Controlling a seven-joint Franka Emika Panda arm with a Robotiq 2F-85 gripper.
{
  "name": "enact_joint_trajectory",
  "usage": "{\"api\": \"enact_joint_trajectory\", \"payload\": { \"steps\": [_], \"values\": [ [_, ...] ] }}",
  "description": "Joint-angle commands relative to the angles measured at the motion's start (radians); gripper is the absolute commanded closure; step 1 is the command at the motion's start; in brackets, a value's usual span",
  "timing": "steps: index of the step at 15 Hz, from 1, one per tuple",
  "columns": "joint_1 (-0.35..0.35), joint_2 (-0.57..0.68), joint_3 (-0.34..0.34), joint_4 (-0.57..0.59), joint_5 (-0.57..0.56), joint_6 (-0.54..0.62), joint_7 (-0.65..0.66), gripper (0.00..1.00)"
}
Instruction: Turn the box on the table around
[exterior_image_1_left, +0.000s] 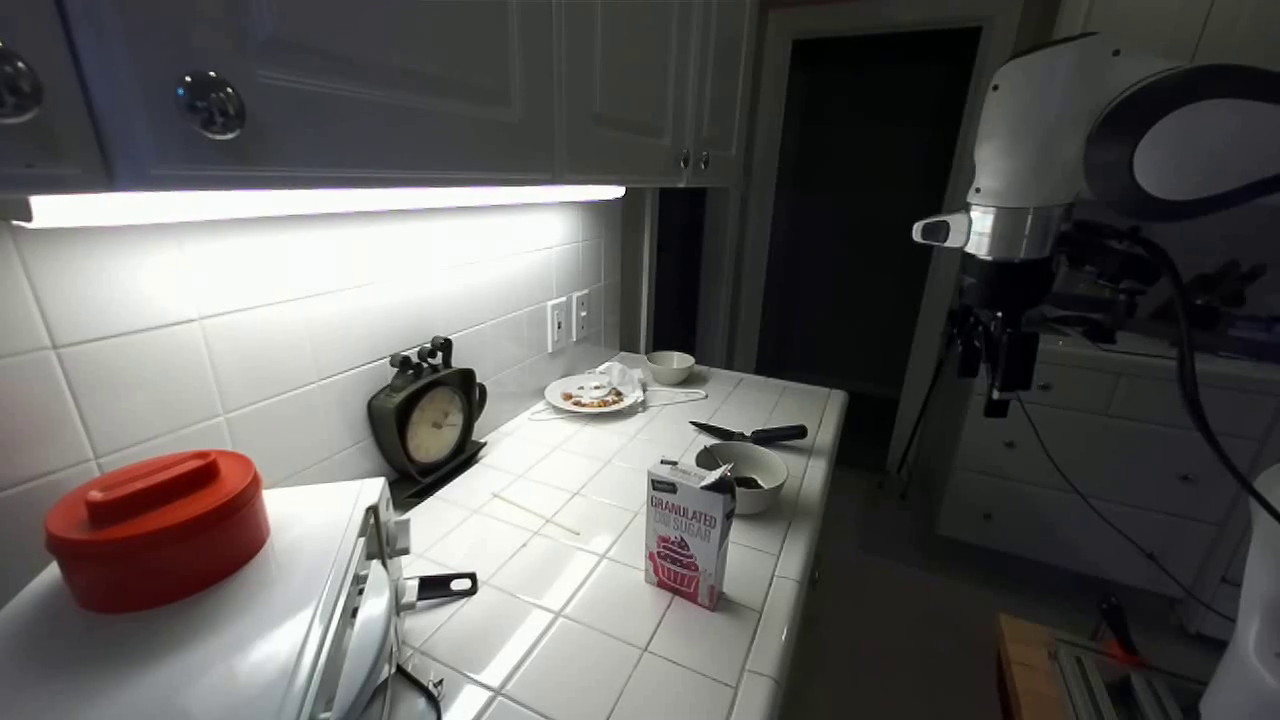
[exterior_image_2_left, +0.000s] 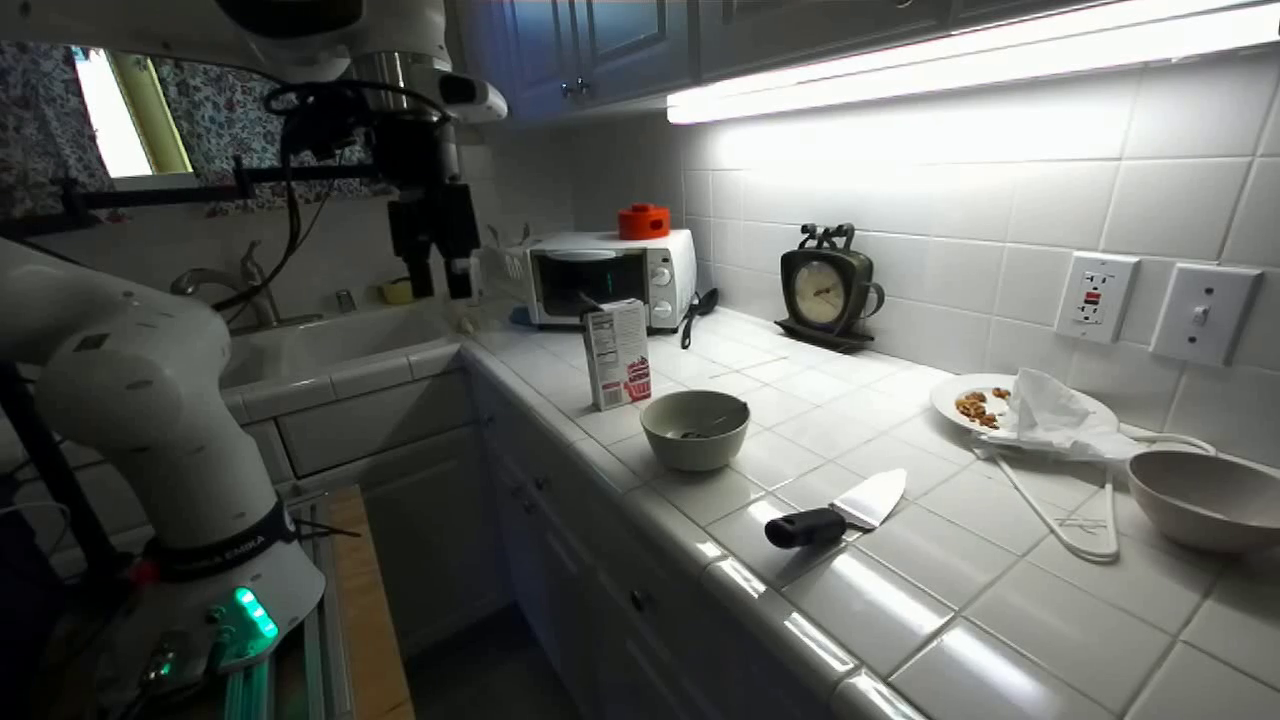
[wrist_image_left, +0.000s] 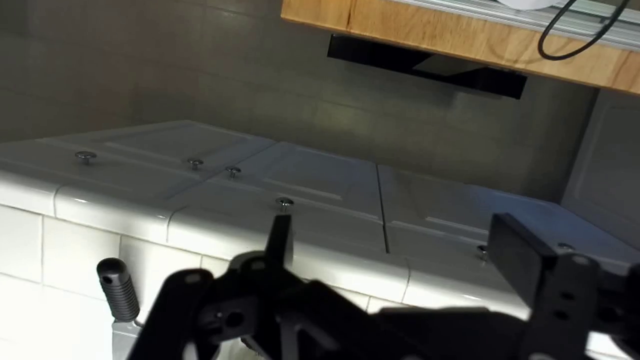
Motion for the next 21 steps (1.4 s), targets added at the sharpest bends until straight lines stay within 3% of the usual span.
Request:
{"api": "enact_joint_trajectory", "payload": {
  "steps": [1, 6, 11, 19, 20, 21],
  "values": [
    [0.071, 0.069, -0.065, 0.016, 0.013, 0.125, -0.059, 0.0],
    [0.179, 0.223, -0.171, 0.048, 0.035, 0.35, -0.309, 0.0],
    [0.226, 0.362, -0.171, 0.096, 0.106, 0.456, -0.579, 0.0],
    [0.213, 0.519, -0.147, 0.154, 0.222, 0.481, -1.082, 0.0],
    [0.176, 0.488, -0.11, 0.126, 0.212, 0.475, -0.986, 0.0],
    [0.173, 0.501, -0.108, 0.132, 0.213, 0.476, -1.027, 0.0]
  ]
}}
